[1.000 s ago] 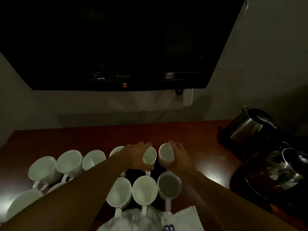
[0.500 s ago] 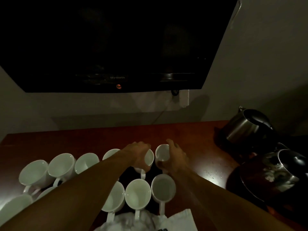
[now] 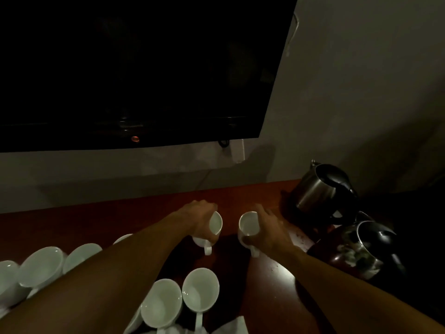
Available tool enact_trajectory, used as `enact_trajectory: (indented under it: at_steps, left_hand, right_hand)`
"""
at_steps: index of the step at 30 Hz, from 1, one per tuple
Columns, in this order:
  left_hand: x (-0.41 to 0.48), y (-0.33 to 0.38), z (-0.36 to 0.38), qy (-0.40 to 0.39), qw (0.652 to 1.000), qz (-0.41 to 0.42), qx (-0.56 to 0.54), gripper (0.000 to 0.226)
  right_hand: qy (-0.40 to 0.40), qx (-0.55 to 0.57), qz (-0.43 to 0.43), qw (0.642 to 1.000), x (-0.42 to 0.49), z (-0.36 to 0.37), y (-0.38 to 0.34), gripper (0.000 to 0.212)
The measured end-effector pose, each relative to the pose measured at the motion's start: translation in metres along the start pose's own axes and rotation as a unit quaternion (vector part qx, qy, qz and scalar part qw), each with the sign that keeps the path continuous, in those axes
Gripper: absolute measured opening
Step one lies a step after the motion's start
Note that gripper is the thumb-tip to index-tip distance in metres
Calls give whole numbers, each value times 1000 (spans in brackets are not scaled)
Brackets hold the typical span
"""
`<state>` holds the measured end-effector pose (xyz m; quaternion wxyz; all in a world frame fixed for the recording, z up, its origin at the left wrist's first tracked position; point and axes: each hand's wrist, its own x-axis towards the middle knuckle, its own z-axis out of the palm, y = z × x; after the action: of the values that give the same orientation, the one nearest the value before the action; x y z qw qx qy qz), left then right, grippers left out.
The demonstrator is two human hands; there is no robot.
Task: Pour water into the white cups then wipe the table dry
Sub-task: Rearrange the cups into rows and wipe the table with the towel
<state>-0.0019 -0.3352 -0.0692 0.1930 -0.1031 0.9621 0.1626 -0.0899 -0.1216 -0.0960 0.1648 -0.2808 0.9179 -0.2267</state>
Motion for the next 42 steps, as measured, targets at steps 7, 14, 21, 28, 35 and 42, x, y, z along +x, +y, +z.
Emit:
enact_trajectory:
  at_steps: [7,14,21,28,35,42]
  left_hand:
    - [37,40,1,0,1000,15,6,75]
    - [60,72,13,-8,1000,10,9,76]
    - [73,94,19,2,1000,-10,4,73]
    - [80,99,27,6,999,-30,-12,74]
    - [84,100,34,3,999,-39,-9,84]
    - [71,91,21,-15,999,-39,18,96]
  right_hand:
    - [-10,5,12,1000,9,-23,47,82]
    - [-6,26,14,1000,22,-38,71,82]
    - [-22,16,12,1000,34,-45,88,81]
    - [-34,14,-1,999,41,-46,103,76]
    - [-38,12,-2,999,41,-42,105,92]
    - [-37,-58,-35,997,32,-49,89,105]
